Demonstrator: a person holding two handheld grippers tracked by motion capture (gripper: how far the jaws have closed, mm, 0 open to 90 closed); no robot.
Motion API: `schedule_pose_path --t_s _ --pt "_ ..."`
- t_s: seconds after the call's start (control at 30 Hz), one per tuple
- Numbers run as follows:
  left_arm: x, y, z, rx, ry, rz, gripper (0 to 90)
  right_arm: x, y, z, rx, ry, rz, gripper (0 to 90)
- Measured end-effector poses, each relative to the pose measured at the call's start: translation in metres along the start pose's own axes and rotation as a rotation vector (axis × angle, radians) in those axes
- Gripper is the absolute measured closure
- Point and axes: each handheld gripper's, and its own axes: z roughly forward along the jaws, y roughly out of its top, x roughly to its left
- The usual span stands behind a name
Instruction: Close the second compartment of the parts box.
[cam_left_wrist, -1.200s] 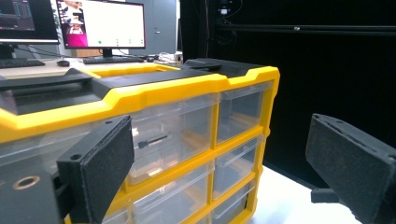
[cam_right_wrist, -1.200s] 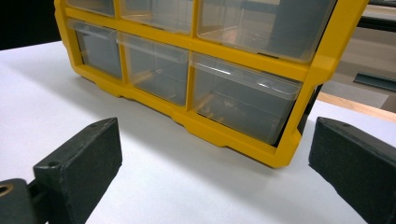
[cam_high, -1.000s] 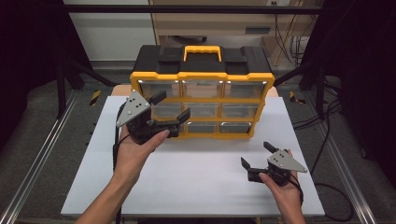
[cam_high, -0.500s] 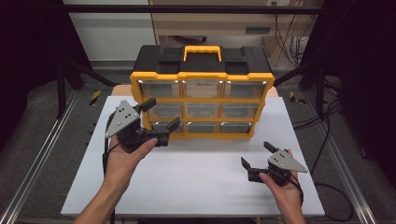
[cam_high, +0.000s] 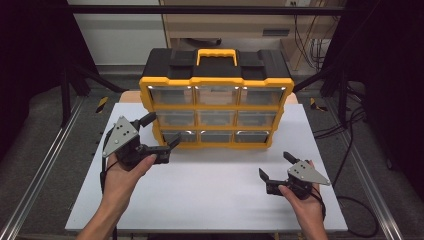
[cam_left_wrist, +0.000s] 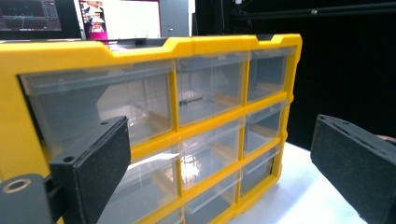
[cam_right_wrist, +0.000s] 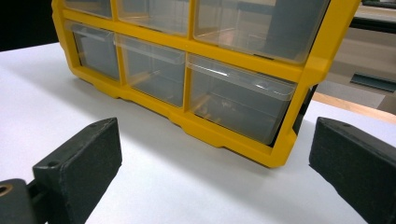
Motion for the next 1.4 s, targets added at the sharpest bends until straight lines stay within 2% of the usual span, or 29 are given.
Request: schedule_pose_path --t_s 0.17,0.47,0.8,0.93,1.07,1.4 --pt "0.005 -0.014 -0.007 0.015 0.014 0.013 3.9 0.0 0.0 0.0 0.0 -0.001 0.002 2.8" --pt "0.018 -0.035 -0.02 0.031 0.058 -0.007 2.2 -0.001 0.0 -0.001 -0.001 -0.005 0.006 2.8" --pt "0.028 -0.057 -0.033 0.047 0.077 -0.002 2.3 -0.004 0.0 -0.003 -0.006 -0.009 0.012 2.8" --pt "0.032 -0.062 -0.04 0.052 0.083 0.015 2.4 -0.001 0.0 -0.002 -0.003 -0.008 0.008 2.8" --pt "0.035 -0.067 -0.044 0.05 0.076 0.021 3.3 0.0 0.0 0.0 0.001 -0.005 0.004 2.8" --pt "0.047 -0.089 -0.063 0.074 0.109 -0.003 4.4 -0.003 0.0 -0.002 -0.004 -0.01 0.011 2.8"
